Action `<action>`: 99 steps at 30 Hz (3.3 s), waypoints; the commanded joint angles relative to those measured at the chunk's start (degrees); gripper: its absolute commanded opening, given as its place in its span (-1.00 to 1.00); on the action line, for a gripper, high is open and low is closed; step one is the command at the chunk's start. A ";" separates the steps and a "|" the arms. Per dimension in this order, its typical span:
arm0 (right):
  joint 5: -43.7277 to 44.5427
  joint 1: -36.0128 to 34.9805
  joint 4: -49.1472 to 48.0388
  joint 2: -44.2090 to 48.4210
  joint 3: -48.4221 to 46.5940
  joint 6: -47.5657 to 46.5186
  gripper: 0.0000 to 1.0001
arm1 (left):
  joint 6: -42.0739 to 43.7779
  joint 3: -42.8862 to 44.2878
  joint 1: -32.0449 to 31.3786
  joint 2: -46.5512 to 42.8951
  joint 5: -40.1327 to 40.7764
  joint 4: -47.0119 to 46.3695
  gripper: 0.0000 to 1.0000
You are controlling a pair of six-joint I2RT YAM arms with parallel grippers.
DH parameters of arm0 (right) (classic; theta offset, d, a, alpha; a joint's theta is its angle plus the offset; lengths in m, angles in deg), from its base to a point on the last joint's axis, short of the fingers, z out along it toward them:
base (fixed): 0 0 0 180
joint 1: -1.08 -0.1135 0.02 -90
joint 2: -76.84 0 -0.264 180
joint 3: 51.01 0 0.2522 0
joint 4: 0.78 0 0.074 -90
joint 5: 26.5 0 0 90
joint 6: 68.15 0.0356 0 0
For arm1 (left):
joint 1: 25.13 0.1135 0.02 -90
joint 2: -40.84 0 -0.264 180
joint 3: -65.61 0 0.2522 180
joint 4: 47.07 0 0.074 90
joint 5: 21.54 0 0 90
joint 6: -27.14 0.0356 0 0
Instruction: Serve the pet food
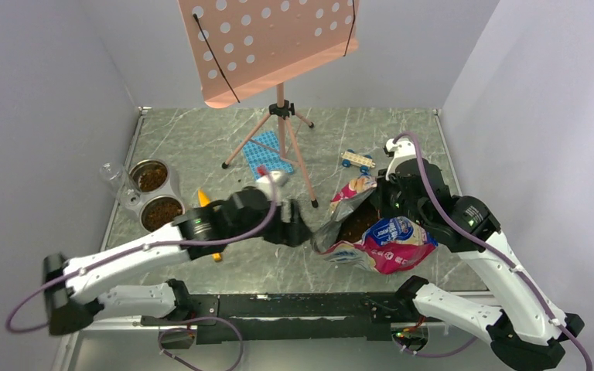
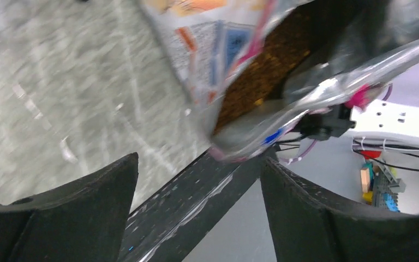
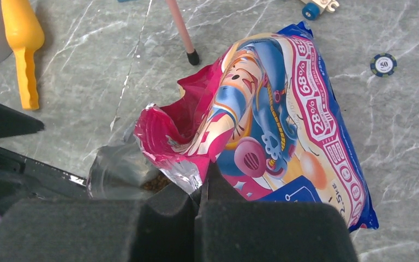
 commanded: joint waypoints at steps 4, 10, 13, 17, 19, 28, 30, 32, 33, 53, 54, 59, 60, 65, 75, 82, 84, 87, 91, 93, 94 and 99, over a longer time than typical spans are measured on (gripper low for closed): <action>-5.78 -0.18 -8.68 1.67 -2.42 -0.77 -1.00 | 9.12 32.19 -12.02 28.70 16.99 10.97 0.76; -6.64 -0.18 -7.88 4.39 -1.11 0.93 -1.00 | 9.04 41.82 -11.98 39.51 17.71 16.30 0.65; -6.07 -0.15 -7.21 5.21 -1.42 1.58 -1.00 | 8.83 39.46 -11.94 38.02 17.93 14.63 0.58; -5.55 -0.18 -6.48 6.08 -1.57 1.76 -1.00 | 8.35 32.27 -11.74 31.67 17.95 8.55 0.47; -5.82 -0.18 -6.22 6.25 -1.71 2.04 -1.00 | 7.74 27.43 -9.38 28.95 13.06 2.90 0.59; -12.47 -0.19 -8.90 5.31 -1.34 1.96 -1.00 | 7.38 31.79 -5.25 39.32 -7.87 -4.05 0.51; -14.11 -0.20 -9.58 4.66 -1.80 1.44 -1.00 | 6.73 34.03 -5.26 41.40 -7.77 -1.76 0.24; -16.45 -0.23 -10.13 3.76 -2.42 0.65 -1.00 | 5.95 35.28 -5.14 41.01 -3.58 2.93 -0.06; -17.53 -0.18 -10.51 3.35 -2.64 0.27 -1.00 | 5.63 35.15 -4.95 39.69 -0.95 4.82 -0.23; -8.03 -23.31 -9.15 -14.86 -9.38 -3.37 0.87 | -48.23 20.42 -2.80 -1.60 31.81 41.76 -1.00; -9.04 -23.45 -9.65 -13.40 -9.25 -4.49 0.97 | -48.91 20.42 -2.80 -1.81 31.63 41.40 -1.00; -16.04 -23.42 -9.68 -5.84 -7.42 -8.60 1.00 | -49.45 22.69 -2.80 0.85 28.86 41.10 -1.00; -17.90 -23.46 -10.48 -4.20 -6.18 -8.64 0.99 | -49.56 23.30 -2.80 1.56 28.19 41.48 -1.00; -26.94 -23.78 -14.11 0.78 0.49 -5.64 0.92 | -57.50 26.47 -2.80 4.02 25.21 47.47 -1.00; -22.43 -29.67 -16.84 -7.11 -0.43 -5.74 0.59 | -72.48 25.83 0.19 2.86 18.26 41.78 -1.00; -1.71 -40.88 -16.92 -12.19 -1.02 -3.16 0.59 | -77.73 23.23 2.42 0.79 15.47 36.93 -1.00; 4.28 -43.98 -15.84 -13.15 -1.48 -2.63 0.50 | -77.70 23.71 2.60 1.09 15.16 37.27 -1.00; 8.30 -47.87 -18.54 -10.39 0.71 -2.93 0.52 | -77.61 24.65 2.65 1.36 15.13 39.81 -1.00; 11.39 -48.23 -14.38 -11.90 -1.29 1.53 0.60 | -75.46 27.10 2.65 2.08 17.18 43.19 -1.00; 18.54 -48.51 -10.81 -13.68 -3.46 6.03 0.70 | -73.75 28.91 2.64 3.39 17.71 44.50 -1.00; 22.00 -48.51 -9.32 -14.32 -4.09 7.94 0.76 | -73.34 29.47 2.65 3.88 17.64 44.57 -1.00; 28.35 -45.31 -2.30 -17.37 -6.46 12.90 0.54 | -65.28 34.12 2.52 7.54 18.53 46.14 -1.00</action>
